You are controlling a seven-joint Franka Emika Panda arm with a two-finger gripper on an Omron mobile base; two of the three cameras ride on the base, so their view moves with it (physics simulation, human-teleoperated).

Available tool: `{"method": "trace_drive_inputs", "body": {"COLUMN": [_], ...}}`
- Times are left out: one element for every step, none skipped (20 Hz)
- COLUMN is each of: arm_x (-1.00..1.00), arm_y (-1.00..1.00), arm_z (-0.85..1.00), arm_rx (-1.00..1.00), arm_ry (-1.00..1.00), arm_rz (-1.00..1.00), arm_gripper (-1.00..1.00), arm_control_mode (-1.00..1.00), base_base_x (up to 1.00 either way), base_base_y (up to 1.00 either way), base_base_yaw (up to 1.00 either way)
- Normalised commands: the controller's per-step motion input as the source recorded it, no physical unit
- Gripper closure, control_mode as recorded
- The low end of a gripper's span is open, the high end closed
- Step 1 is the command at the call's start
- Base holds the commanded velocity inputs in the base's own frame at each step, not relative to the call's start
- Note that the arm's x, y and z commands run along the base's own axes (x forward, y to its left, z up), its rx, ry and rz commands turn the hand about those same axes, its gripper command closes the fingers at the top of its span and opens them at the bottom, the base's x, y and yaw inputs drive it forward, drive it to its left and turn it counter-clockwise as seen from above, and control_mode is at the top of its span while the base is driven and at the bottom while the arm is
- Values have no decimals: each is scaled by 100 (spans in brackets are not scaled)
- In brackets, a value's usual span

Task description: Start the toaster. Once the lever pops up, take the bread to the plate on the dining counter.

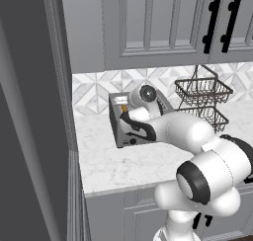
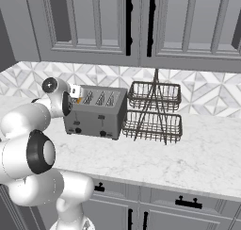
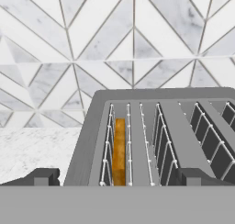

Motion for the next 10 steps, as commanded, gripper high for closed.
{"method": "trace_drive_inputs", "body": {"arm_x": [0,0,0,0,0,0,0,0,0,0], "arm_y": [0,0,0,0,0,0,0,0,0,0], "arm_z": [0,0,0,0,0,0,0,0,0,0], "arm_rx": [0,0,0,0,0,0,0,0,0,0], "arm_ry": [0,0,0,0,0,0,0,0,0,0], "arm_rz": [0,0,0,0,0,0,0,0,0,0], "arm_gripper": [-100,-100,-100,-100,-100,-100,-100,-100,-100,-100], "arm_control_mode": [-100,-100,-100,-100,-100,-100,-100,-100,-100,-100], "base_base_x": [0,0,0,0,0,0,0,0,0,0], "base_base_y": [0,0,0,0,0,0,0,0,0,0], "base_base_yaw": [0,0,0,0,0,0,0,0,0,0]}}
